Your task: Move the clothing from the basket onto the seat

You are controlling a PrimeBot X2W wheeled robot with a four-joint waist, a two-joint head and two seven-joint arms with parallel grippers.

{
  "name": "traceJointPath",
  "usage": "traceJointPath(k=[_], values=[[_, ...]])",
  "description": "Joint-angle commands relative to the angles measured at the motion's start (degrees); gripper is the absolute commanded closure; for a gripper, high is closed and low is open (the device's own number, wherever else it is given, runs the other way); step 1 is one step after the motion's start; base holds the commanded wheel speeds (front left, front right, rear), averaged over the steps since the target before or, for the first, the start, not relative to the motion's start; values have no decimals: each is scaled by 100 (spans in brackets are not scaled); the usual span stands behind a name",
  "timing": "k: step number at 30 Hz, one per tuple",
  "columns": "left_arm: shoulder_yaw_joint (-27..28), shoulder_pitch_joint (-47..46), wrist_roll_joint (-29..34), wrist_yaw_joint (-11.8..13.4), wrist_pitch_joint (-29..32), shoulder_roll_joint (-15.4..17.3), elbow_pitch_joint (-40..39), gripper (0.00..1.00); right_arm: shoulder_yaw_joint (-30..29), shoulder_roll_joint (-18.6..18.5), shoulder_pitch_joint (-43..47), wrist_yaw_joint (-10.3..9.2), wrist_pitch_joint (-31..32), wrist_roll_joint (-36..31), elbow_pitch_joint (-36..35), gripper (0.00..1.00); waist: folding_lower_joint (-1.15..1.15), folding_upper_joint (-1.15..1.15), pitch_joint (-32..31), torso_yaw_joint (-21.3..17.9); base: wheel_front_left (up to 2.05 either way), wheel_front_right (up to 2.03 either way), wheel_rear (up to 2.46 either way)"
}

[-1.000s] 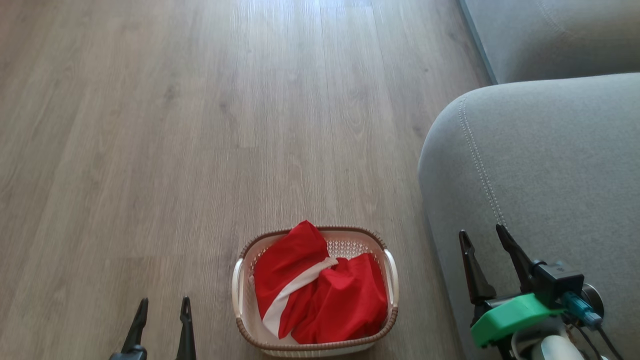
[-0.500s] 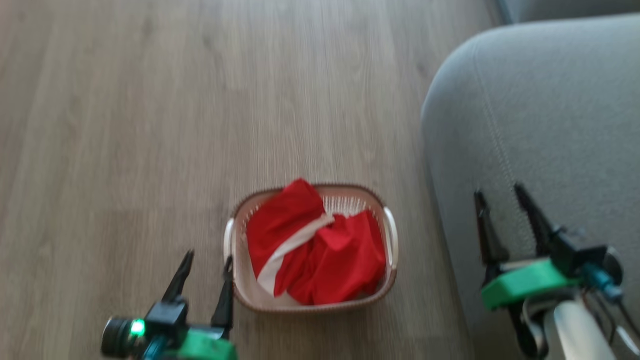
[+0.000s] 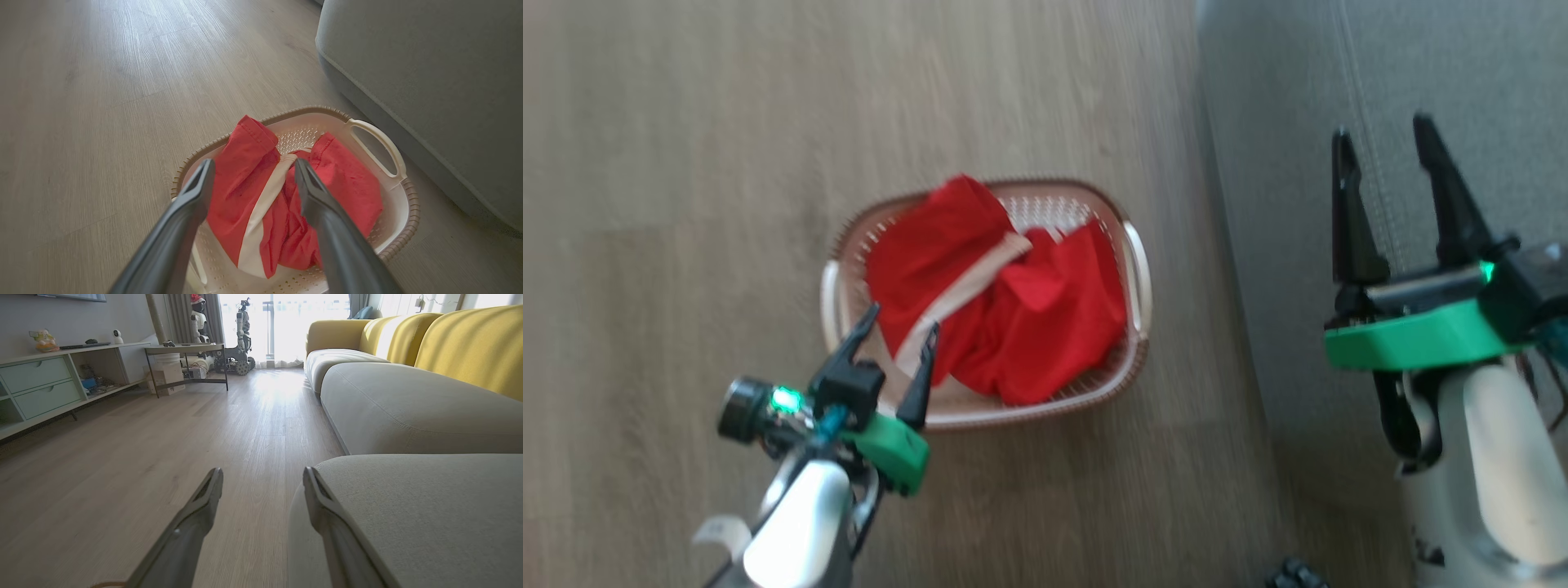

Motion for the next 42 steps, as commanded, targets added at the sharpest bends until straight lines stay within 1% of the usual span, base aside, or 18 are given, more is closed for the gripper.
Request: traceJointPath(k=[1, 5, 6, 9, 17, 20, 24, 31, 35, 42], values=[[90, -282, 74, -26, -54, 162, 168, 0, 168, 11, -190, -2, -54, 61, -312, 0, 0, 0, 634, -392, 0, 0, 0], [-17, -791, 166, -68, -49, 197, 761, 0, 200, 11, -336, -2, -54, 139, -507, 0, 0, 0, 1019, -538, 0, 0, 0], [-17, -791, 166, -68, -49, 197, 761, 0, 200, 11, -336, -2, -54, 139, -507, 0, 0, 0, 1019, -538, 0, 0, 0], [-87, -1135, 209, -100, -26, 197, 1202, 0, 228, 11, -403, -2, -54, 172, -579, 0, 0, 0, 1256, -611, 0, 0, 0], [-167, -1845, 247, -58, 200, 246, 2227, 0, 285, 11, -619, -2, -54, 199, -754, 0, 0, 0, 1765, -711, 0, 0, 0], [-86, -2054, 144, -26, 231, 265, 2504, 0, 309, 11, -688, -2, -54, 204, -828, 0, 0, 0, 1897, -736, 0, 0, 0], [-91, -2344, 152, 107, 245, 370, 2782, 0, 338, 11, -750, -2, -54, 197, -939, 0, 0, 0, 2050, -772, 0, 0, 0], [-197, -2706, 202, 218, 389, 469, 3168, 0, 419, 11, -795, -2, -54, 246, -1046, 0, 0, 0, 2250, -861, 0, 0, 0], [-269, -2860, 222, 257, 489, 465, 3274, 0, 445, 11, -828, -2, -54, 297, -1073, 0, 0, 0, 2333, -921, 0, 0, 0], [-389, -3044, 262, 403, 684, 474, 3390, 0, 503, 11, -864, -2, -54, 392, -1075, 0, 0, 0, 2418, -1020, 0, 0, 0]])
